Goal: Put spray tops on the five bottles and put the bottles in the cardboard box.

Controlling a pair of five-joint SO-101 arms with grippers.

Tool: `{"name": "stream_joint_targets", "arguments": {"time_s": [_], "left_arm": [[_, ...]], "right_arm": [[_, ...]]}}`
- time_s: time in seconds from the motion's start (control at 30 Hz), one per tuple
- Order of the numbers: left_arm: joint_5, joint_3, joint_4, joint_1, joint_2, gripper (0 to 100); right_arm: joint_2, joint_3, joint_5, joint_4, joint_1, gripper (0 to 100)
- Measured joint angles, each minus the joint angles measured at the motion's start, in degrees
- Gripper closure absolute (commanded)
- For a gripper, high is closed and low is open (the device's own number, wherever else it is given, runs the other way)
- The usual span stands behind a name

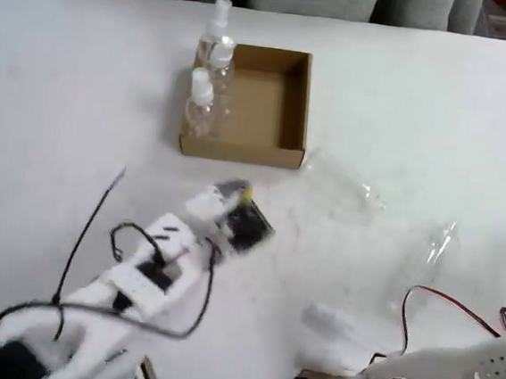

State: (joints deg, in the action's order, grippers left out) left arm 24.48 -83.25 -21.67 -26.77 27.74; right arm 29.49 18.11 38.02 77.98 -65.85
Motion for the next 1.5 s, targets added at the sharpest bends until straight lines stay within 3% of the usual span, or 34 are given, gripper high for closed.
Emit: {"name": "stream_joint_targets", "arguments": {"time_s": [0.1,0.27,0.4,0.5,0.63,1.13,1.27,1.5], "left_arm": [[0.00,-0.18,10.81,-8.09,11.52,98],[0.09,4.75,36.66,-19.87,28.13,97],[0.09,10.73,53.45,-26.99,31.65,86],[0.09,12.48,59.34,-33.32,31.03,84],[0.09,13.01,60.40,-39.12,26.37,84],[5.98,34.64,60.40,-39.56,-11.34,83],[10.11,39.38,59.60,-37.36,-20.22,83],[10.99,43.43,54.33,-32.79,-28.48,83]], "right_arm": [[0.97,0.00,0.97,-1.23,-0.18,98.1],[1.93,0.00,1.76,-3.43,-0.44,98.1],[2.46,0.00,1.76,-4.92,-0.35,98.1],[2.46,0.00,1.76,-5.01,-0.35,98.1],[2.46,0.00,1.76,-5.01,-0.35,98.1],[2.46,0.00,1.76,-5.01,-1.05,98.1],[2.46,0.00,3.16,-5.01,-1.05,98.1],[2.46,0.00,6.51,-5.01,-1.23,98.1]]}}
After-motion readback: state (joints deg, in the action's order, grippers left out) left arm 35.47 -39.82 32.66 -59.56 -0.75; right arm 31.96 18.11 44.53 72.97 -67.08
